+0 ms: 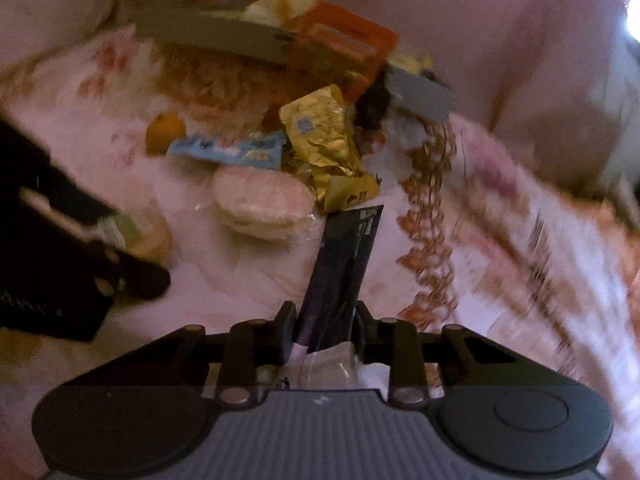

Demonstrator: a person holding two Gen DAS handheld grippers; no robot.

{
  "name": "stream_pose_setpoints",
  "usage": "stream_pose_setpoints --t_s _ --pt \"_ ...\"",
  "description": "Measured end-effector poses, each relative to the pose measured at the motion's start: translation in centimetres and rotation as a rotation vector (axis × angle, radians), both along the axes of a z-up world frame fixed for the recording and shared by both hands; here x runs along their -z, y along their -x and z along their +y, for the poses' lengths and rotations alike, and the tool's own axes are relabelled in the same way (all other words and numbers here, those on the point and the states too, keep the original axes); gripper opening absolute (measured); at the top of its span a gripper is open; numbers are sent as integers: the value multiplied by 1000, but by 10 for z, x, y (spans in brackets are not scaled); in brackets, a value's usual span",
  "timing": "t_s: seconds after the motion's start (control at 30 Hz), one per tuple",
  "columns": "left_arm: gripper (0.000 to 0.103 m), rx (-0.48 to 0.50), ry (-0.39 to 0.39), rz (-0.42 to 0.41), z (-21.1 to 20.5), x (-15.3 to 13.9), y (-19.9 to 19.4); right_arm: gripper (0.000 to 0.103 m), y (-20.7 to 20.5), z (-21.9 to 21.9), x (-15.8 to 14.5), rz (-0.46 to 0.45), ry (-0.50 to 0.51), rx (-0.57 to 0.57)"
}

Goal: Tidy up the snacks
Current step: 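Lift both held snacks and carry them over the gray box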

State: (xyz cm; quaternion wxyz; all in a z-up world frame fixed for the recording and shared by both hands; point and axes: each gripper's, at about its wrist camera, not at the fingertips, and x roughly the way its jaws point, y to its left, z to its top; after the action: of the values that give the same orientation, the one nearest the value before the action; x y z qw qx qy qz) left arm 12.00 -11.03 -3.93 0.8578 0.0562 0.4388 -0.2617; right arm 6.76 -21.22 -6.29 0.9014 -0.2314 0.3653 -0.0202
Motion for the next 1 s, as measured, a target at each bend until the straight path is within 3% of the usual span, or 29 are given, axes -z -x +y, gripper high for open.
stream_pose_setpoints --t_s 0.27,0.47,0.67,1.0 --pt "50 -8 33 -13 1 -12 4 31 11 3 -2 -10 116 -46" --pt "51 -21 49 -36 4 -22 5 31 14 -3 -13 -52 114 -24" --pt "51 -39 94 -64 9 -37 6 31 17 -7 -28 -151 85 -7" --pt "51 -113 171 -195 25 -76 -7 31 23 -10 -46 -351 47 -10"
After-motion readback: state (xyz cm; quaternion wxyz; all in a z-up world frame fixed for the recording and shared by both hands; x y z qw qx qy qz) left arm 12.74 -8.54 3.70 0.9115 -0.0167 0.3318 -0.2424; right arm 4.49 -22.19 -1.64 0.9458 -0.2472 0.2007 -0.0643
